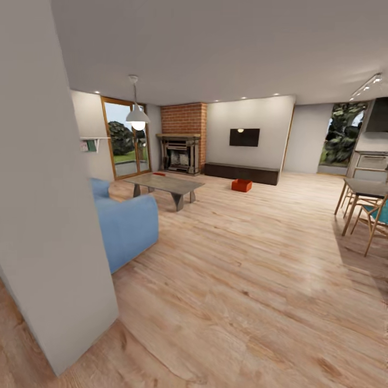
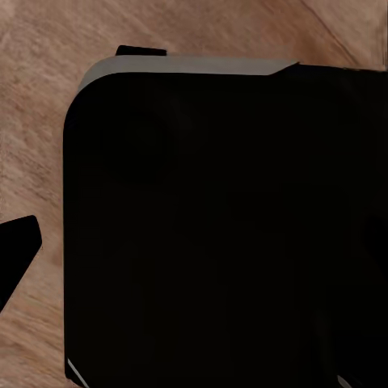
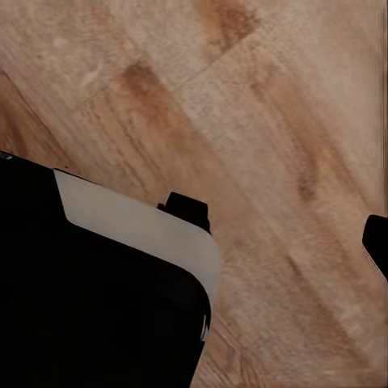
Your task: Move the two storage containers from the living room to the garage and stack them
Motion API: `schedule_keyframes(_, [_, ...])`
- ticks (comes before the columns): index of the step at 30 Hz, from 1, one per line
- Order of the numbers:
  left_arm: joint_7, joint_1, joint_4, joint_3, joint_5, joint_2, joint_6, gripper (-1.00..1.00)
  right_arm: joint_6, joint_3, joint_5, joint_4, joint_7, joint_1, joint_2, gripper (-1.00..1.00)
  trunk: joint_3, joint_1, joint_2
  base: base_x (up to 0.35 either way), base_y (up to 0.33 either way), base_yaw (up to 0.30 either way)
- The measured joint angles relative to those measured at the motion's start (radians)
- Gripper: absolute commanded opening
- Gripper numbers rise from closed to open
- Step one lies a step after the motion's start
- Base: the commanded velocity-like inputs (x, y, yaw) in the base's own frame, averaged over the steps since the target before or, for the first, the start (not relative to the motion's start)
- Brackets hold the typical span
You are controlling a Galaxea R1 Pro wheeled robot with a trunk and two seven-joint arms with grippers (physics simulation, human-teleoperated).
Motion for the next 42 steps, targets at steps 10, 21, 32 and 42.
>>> schedule_keyframes(10, [0.000, 0.000, 0.000, 0.000, 0.000, 0.000, 0.000, 1.00, 0.000, 0.000, -0.001, 0.000, 0.001, 0.000, 0.000, 1.00, 0.000, 0.000, 0.000, 0.323, 0.000, -0.199])
schedule_keyframes(21, [0.000, 0.000, 0.000, 0.000, 0.000, 0.000, 0.000, 1.00, 0.000, 0.000, 0.000, 0.000, 0.001, 0.000, 0.000, 1.00, 0.000, 0.000, 0.000, 0.323, 0.000, -0.013])
schedule_keyframes(32, [0.000, 0.000, -0.001, 0.000, 0.000, 0.000, 0.000, 1.00, 0.000, 0.000, 0.002, 0.000, 0.001, 0.000, 0.000, 1.00, 0.000, 0.000, 0.000, 0.323, 0.000, -0.062])
schedule_keyframes(42, [0.000, 0.000, 0.000, 0.000, 0.000, 0.000, 0.000, 1.00, 0.000, 0.000, -0.001, 0.000, 0.001, 0.000, 0.000, 1.00, 0.000, 0.000, 0.000, 0.323, 0.000, -0.235])
